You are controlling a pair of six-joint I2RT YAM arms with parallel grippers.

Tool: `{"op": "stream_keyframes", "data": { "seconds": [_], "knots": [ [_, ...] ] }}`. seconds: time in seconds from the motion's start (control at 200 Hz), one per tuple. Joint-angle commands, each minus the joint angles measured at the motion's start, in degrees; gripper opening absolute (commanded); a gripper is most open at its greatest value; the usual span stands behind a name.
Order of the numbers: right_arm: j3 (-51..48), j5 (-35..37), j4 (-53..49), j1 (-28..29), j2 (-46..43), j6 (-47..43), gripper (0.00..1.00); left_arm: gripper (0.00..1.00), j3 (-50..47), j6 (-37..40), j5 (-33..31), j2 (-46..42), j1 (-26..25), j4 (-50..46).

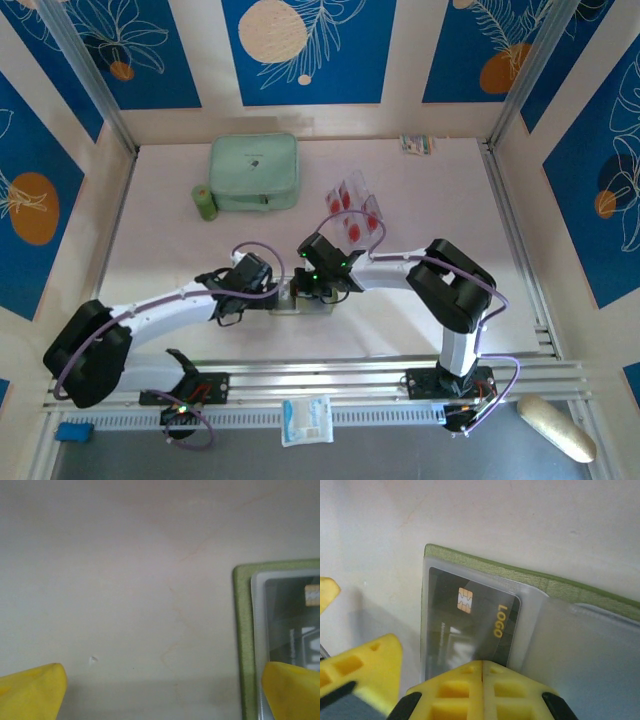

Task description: Put the credit cards into the card holder

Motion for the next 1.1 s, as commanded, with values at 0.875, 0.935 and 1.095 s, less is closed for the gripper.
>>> {"op": "stream_keyframes", "data": {
  "seconds": [0.875, 0.935, 1.095],
  "knots": [
    [-2.9, 0.9, -0.2, 0.5, -3.6, 0.3, 0.02, 1.00, -3.1, -2.5, 1.6, 3.3, 2.6, 2.4],
    [-2.5, 0.8, -0.3, 0.6, -3.0, 0.2, 0.01, 1.00, -3.3, -2.5, 1.6, 3.3, 2.6, 2.5],
    [-1.5, 0.6, -0.4, 0.8, -1.3, 0.3, 0.02, 1.00, -3.4, -2.5, 1.7, 3.5, 2.6, 2.7]
  ]
}}
